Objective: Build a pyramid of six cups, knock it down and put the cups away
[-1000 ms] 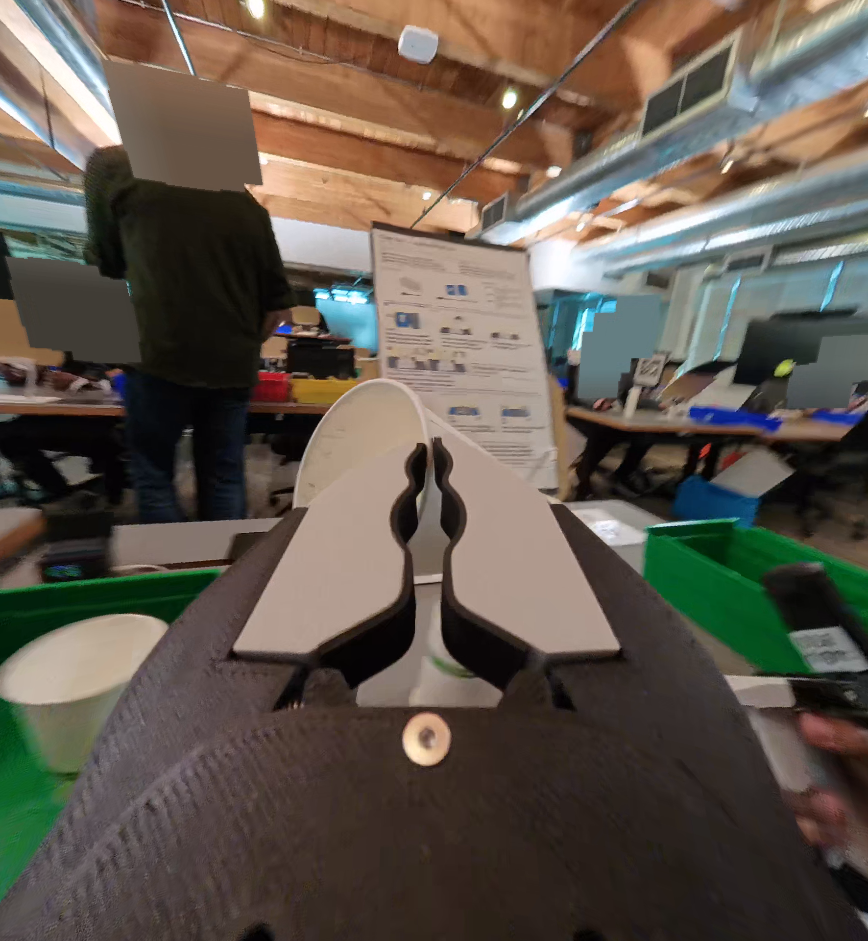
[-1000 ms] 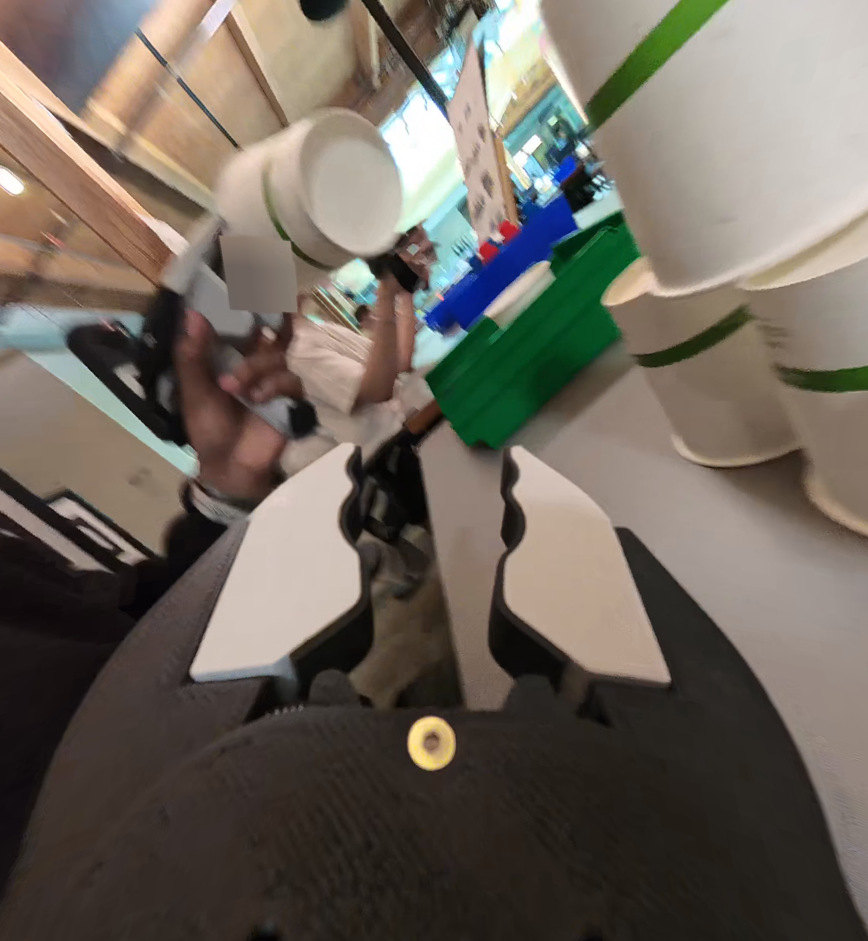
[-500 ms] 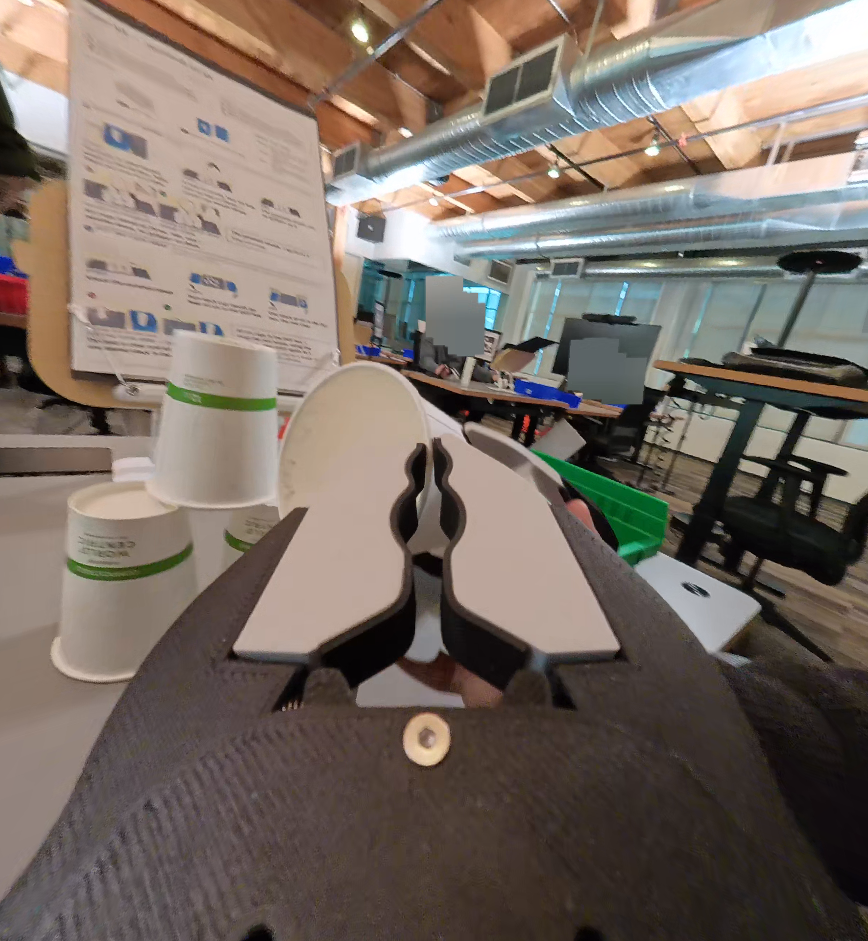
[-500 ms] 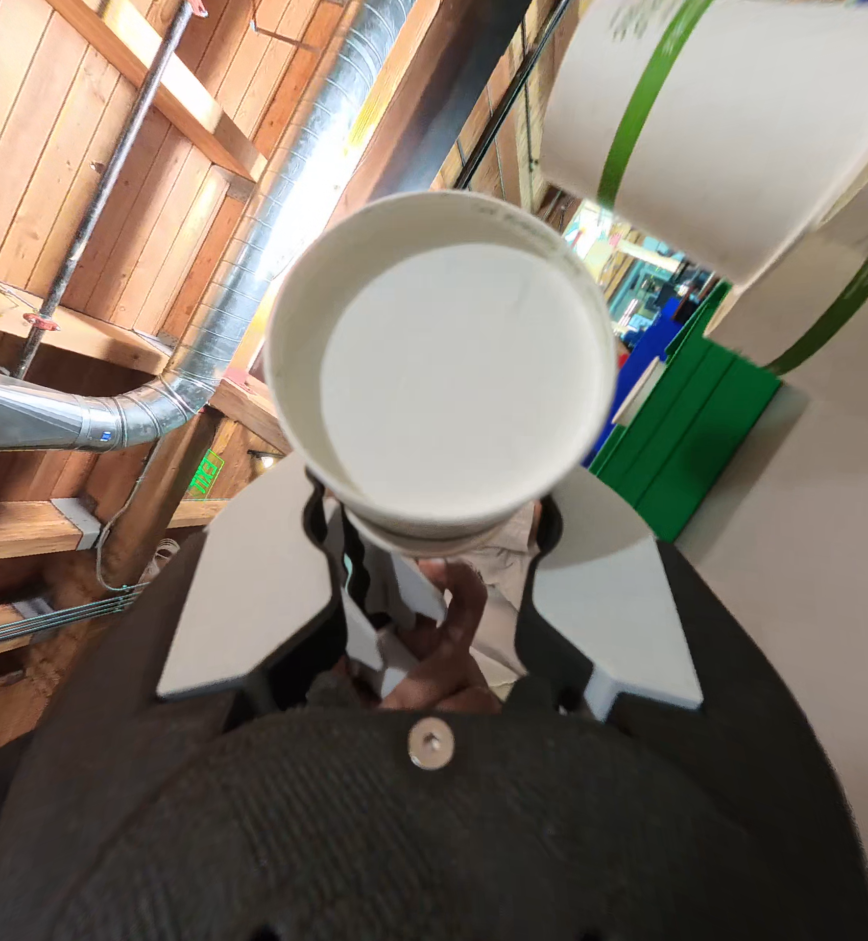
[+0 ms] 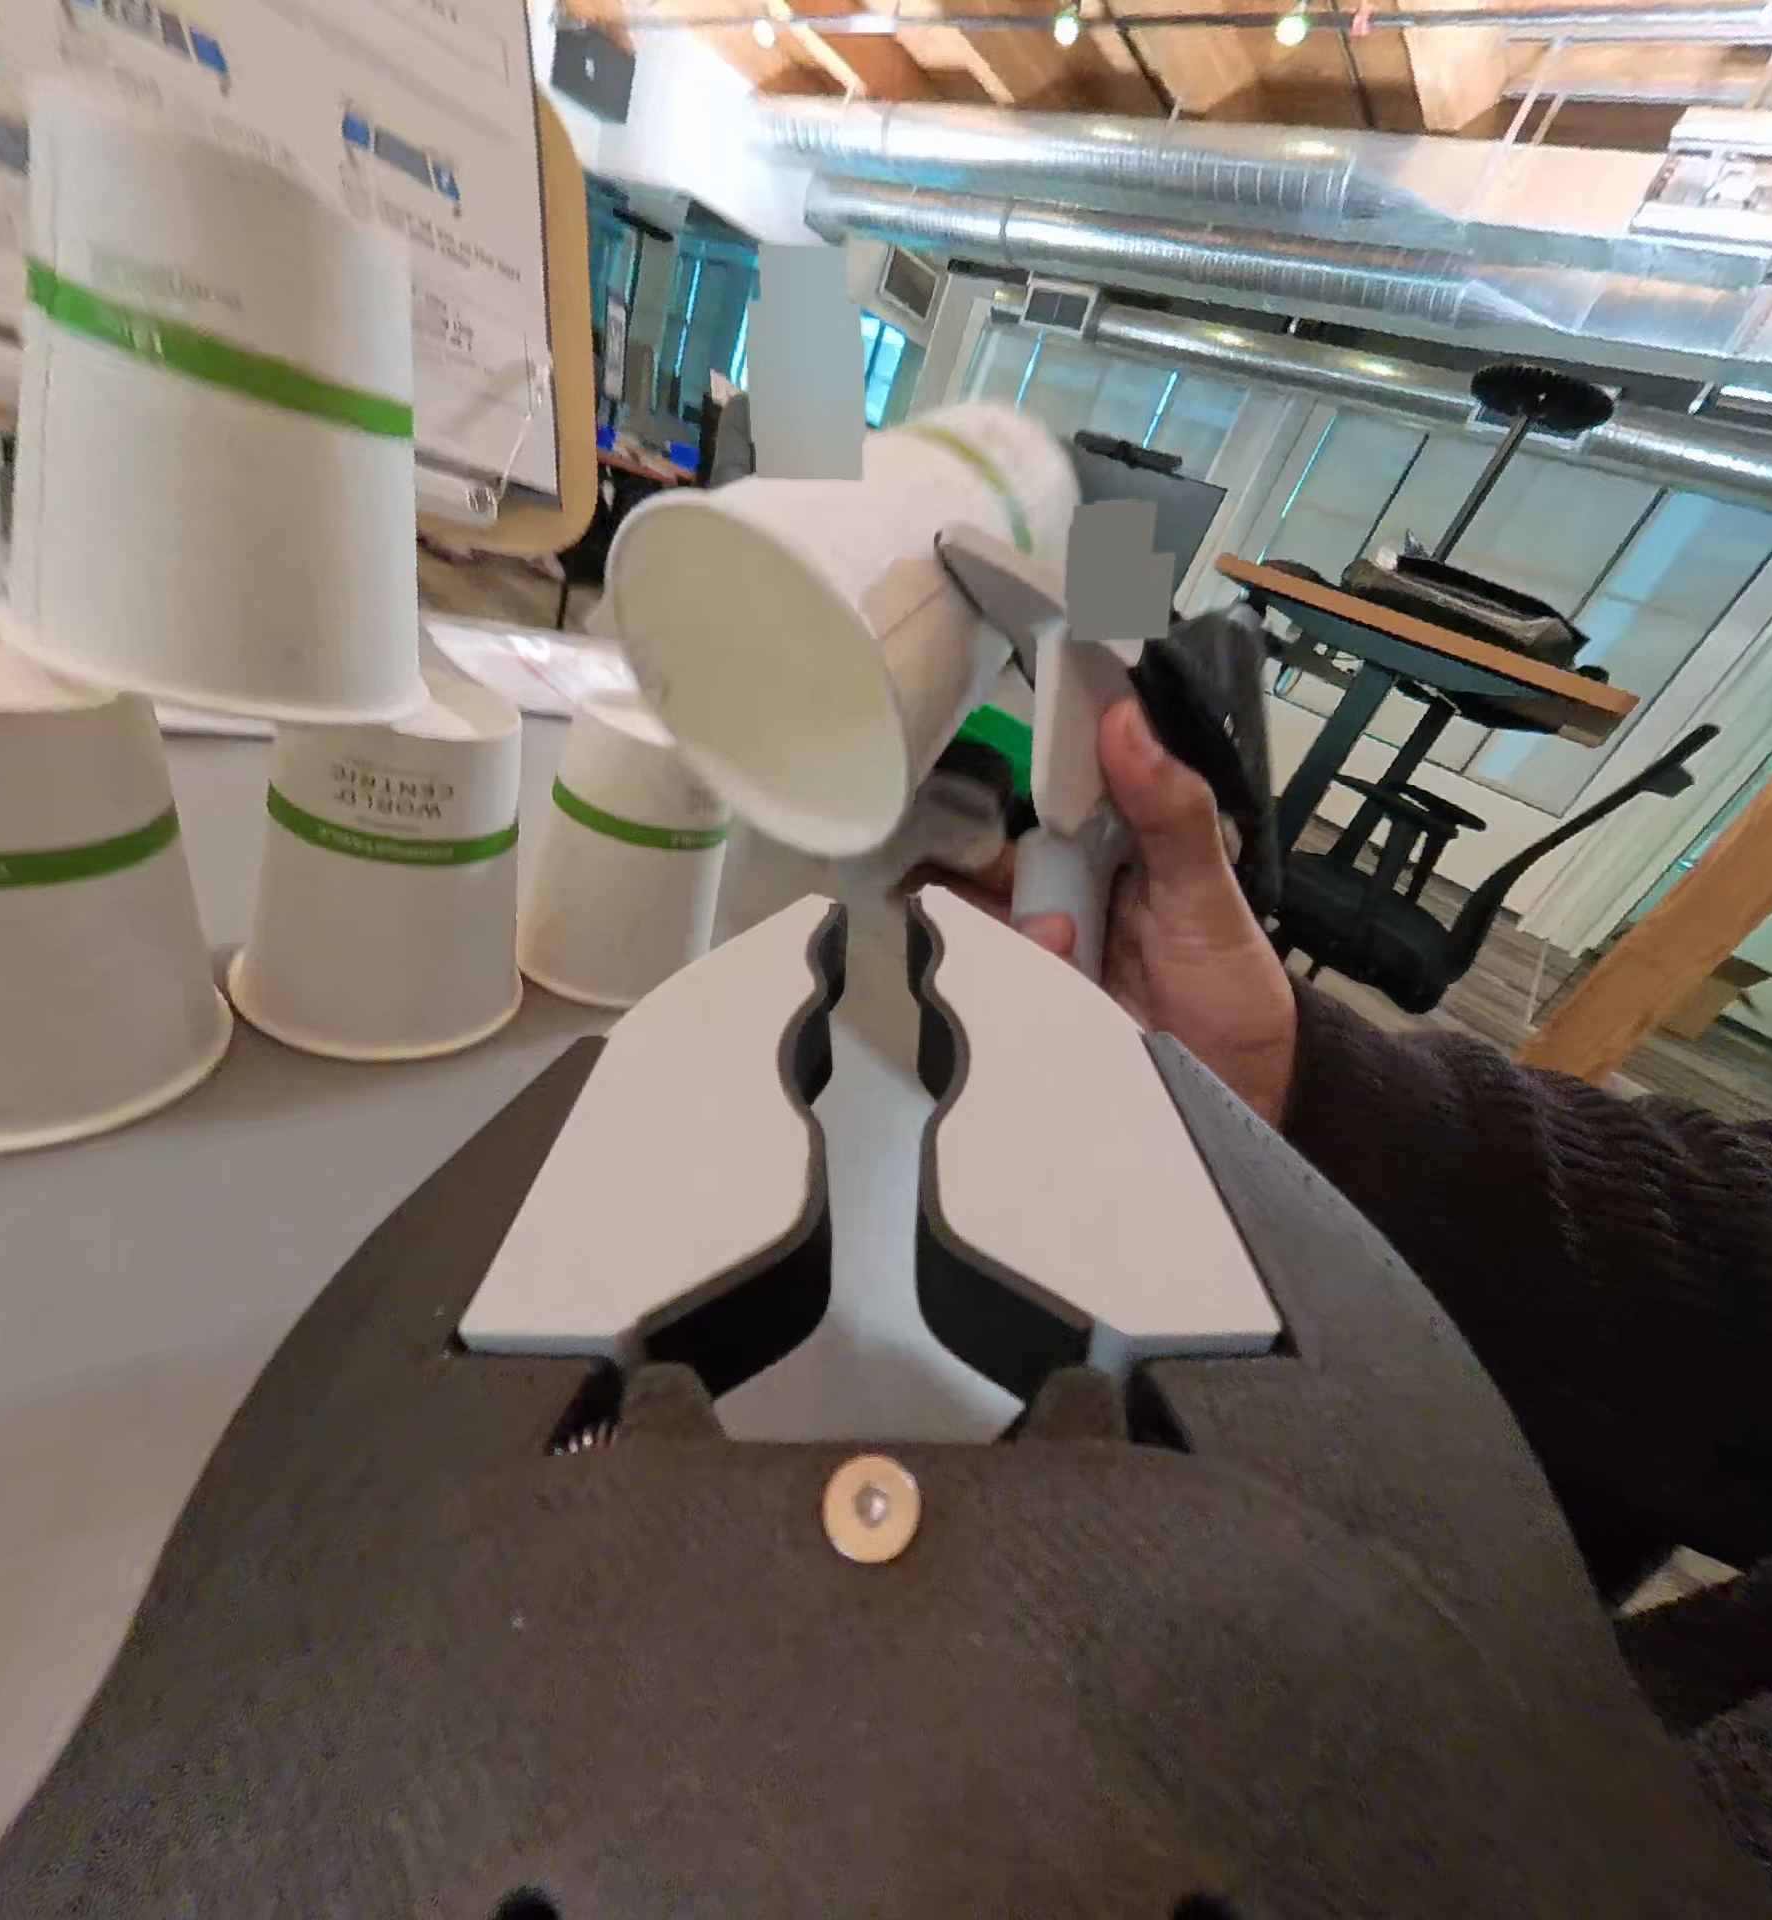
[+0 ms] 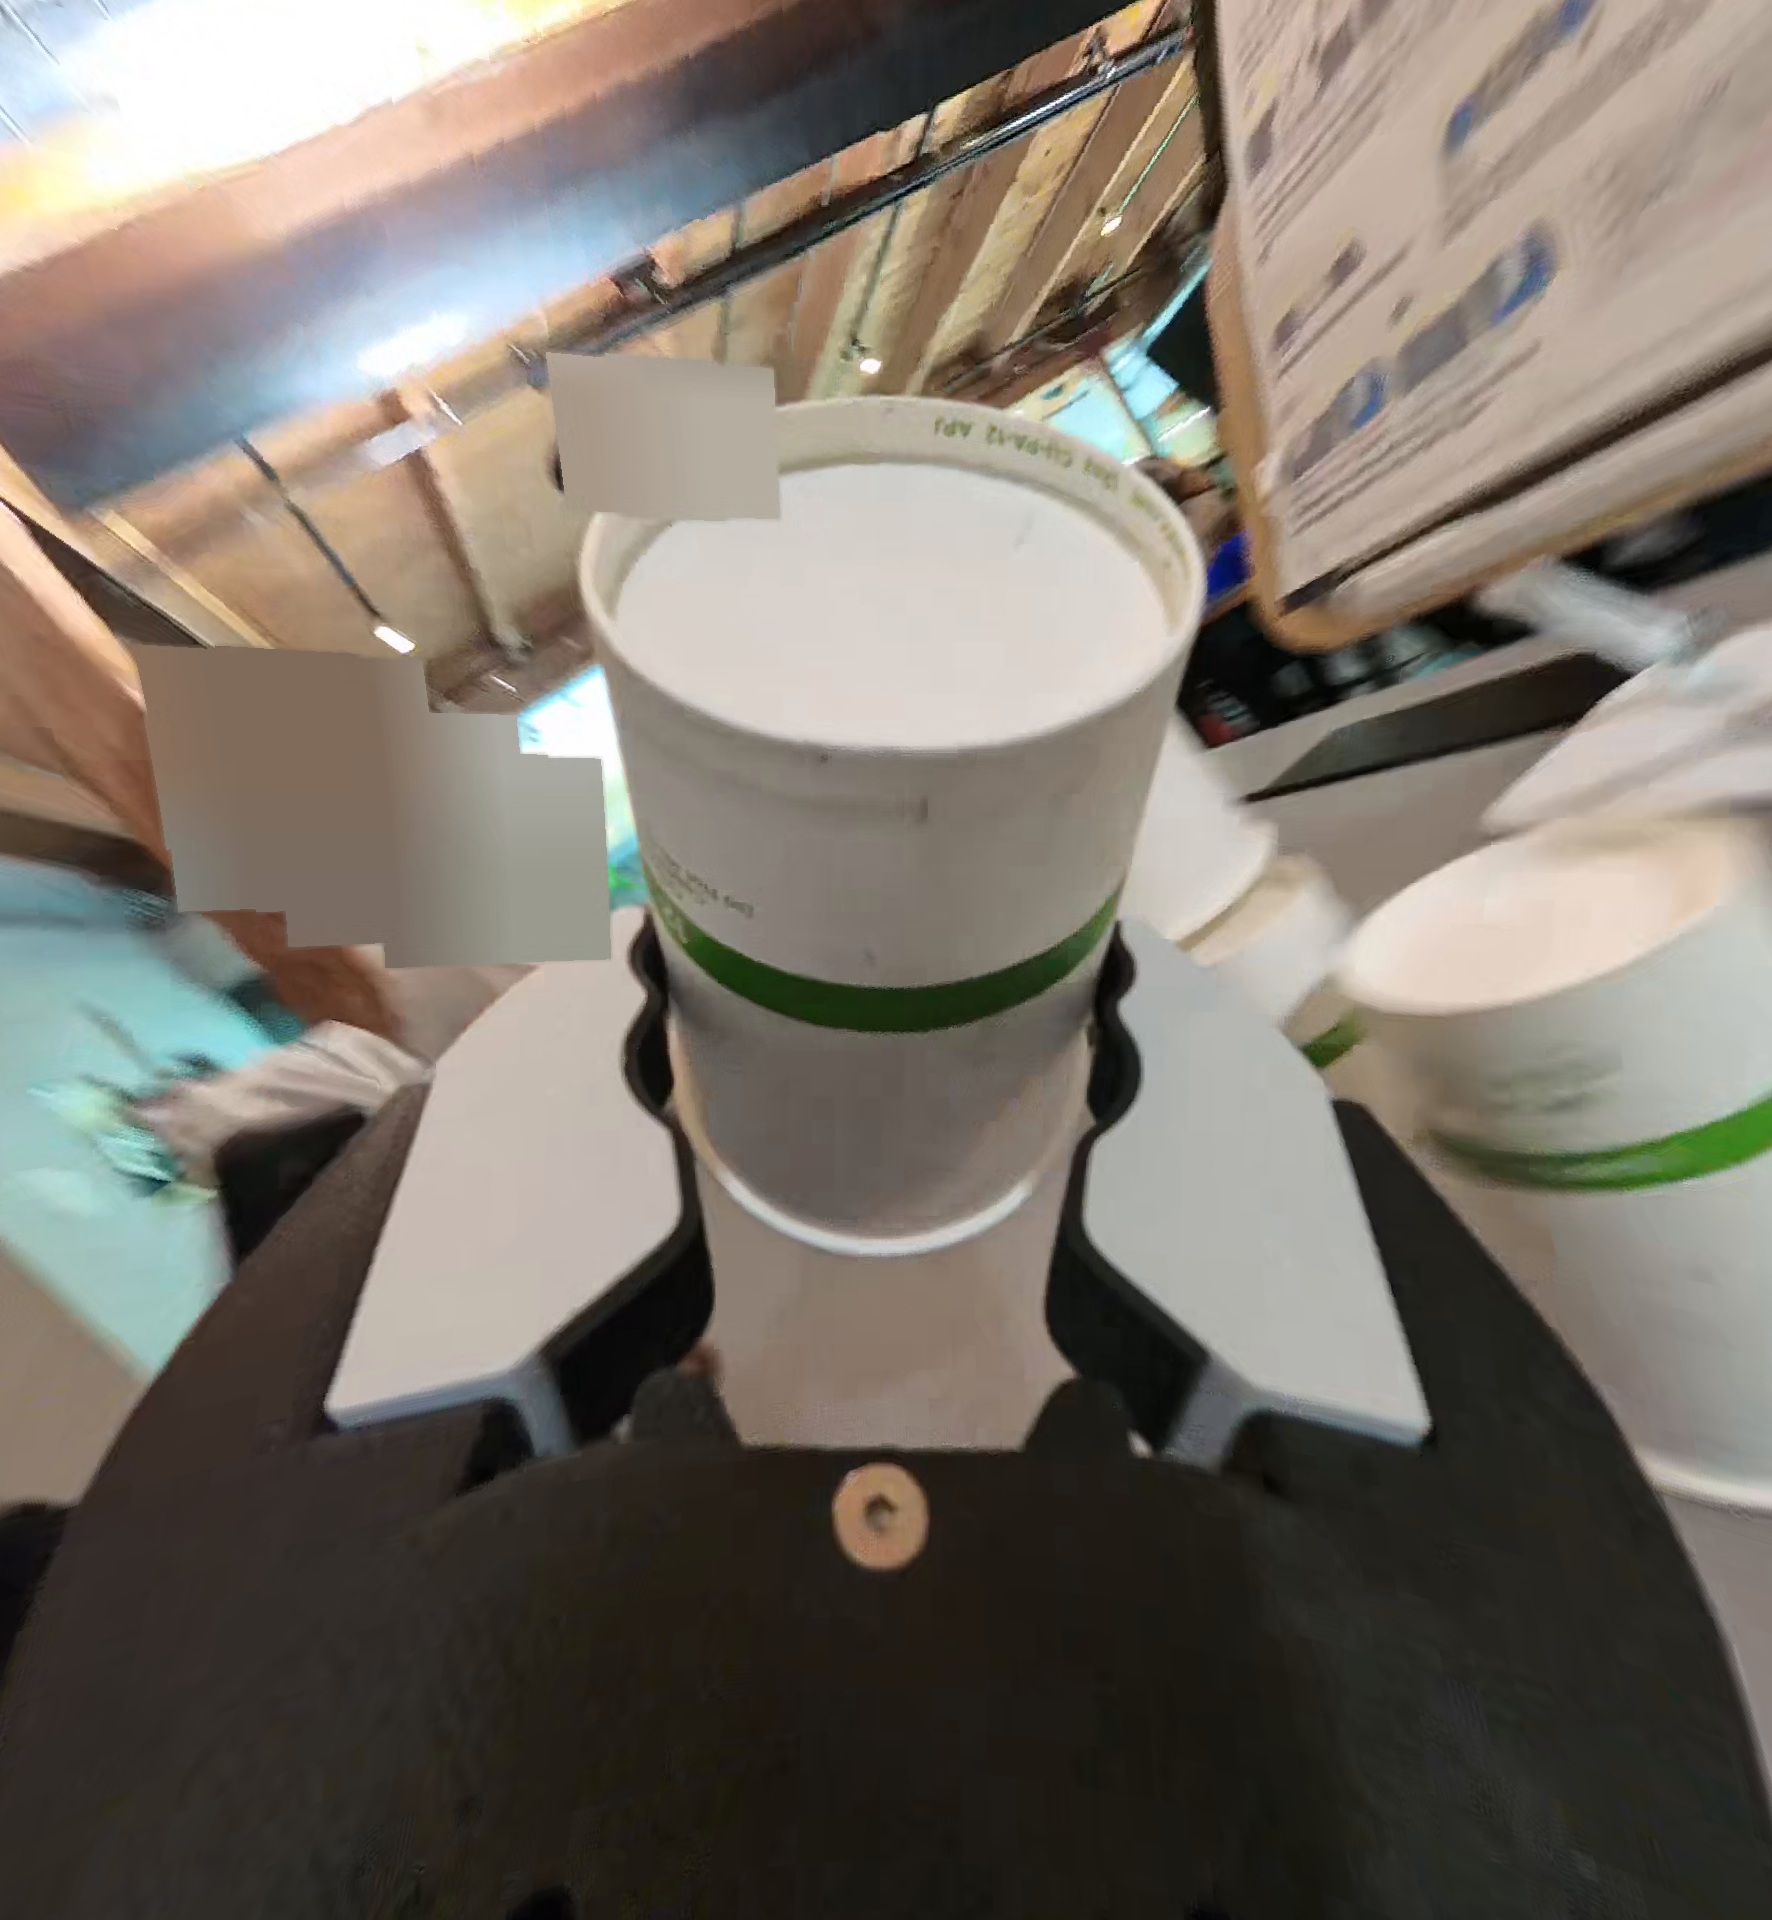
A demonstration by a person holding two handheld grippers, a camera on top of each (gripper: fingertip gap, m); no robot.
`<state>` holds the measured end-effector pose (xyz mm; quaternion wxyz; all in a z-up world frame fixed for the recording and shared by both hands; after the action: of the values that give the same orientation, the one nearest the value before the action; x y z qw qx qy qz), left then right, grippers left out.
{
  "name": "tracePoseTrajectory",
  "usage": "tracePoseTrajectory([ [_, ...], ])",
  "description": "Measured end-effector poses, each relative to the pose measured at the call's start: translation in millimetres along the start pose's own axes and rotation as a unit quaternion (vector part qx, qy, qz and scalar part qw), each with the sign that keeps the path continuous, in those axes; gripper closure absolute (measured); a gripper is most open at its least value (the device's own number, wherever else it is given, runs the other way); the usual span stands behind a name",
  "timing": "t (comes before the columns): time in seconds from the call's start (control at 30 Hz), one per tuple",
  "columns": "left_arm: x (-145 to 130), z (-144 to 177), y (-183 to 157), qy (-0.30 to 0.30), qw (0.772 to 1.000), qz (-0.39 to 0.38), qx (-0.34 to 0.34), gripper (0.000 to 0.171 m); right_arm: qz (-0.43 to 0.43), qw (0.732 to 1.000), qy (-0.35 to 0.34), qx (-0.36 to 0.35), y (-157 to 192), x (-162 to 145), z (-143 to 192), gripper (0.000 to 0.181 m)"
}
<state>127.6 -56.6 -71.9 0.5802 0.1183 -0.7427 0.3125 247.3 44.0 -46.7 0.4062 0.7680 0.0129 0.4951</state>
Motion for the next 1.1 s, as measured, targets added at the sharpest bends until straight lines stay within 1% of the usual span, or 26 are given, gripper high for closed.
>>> tracePoseTrajectory([
  [0.07,-9.5,-2.5,5.4,0.029,0.999,0.026,-0.001,0.155,0.121,0.991,-0.003,-0.052,-11.7,17.4,4.8,0.101],
  [0.13,-19.6,-5.1,10.4,0.065,0.997,0.038,0.001,0.151,0.237,0.966,0.005,-0.103,-21.5,31.0,8.4,0.101],
  [0.17,-23.7,-6.0,12.3,0.081,0.996,0.043,0.001,0.149,0.279,0.953,0.009,-0.120,-24.7,36.8,9.1,0.100],
  [0.2,-26.6,-6.2,13.9,0.093,0.995,0.049,0.002,0.147,0.308,0.942,0.013,-0.133,-27.1,42.0,8.8,0.101],
  [0.27,-29.3,-4.8,16.3,0.097,0.994,0.060,0.005,0.147,0.345,0.926,0.028,-0.153,-31.0,50.8,4.6,0.101],
  [0.37,-32.9,-0.2,18.7,0.102,0.991,0.081,0.011,0.146,0.386,0.904,0.071,-0.172,-36.6,60.2,-10.0,0.101],
  [0.47,-34.4,6.0,19.5,0.101,0.990,0.099,0.018,0.146,0.396,0.889,0.127,-0.194,-42.9,65.3,-31.9,0.100],
  [0.6,-34.3,15.7,20.7,0.099,0.990,0.098,0.037,0.146,0.396,0.878,0.189,-0.194,-47.0,55.8,-56.7,0.100],
  [0.7,-32.8,24.9,22.5,0.094,0.990,0.089,0.060,0.146,0.404,0.869,0.209,-0.196,-52.5,48.6,-66.0,0.100],
  [0.87,-30.5,39.5,24.4,0.083,0.989,0.081,0.094,0.146,0.365,0.882,0.234,-0.186,-55.6,44.5,-81.5,0.100],
  [0.97,-28.8,48.0,25.5,0.076,0.988,0.077,0.114,0.146,0.380,0.867,0.251,-0.201,-58.3,44.0,-85.3,0.100],
  [1.1,-27.1,57.8,26.3,0.065,0.986,0.078,0.133,0.146,0.381,0.861,0.269,-0.203,-57.7,40.9,-87.6,0.100],
])
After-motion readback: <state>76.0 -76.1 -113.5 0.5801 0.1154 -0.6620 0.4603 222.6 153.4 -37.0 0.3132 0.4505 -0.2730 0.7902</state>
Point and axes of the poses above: each gripper's, where its closed fingertips meet, z back along the fingers, x out of its top, y = z × x across the jaws, the point moved 5 cm from there along z, back along the fingers, and after that the axes turned 10 degrees about -x, right-handed, at the moved point
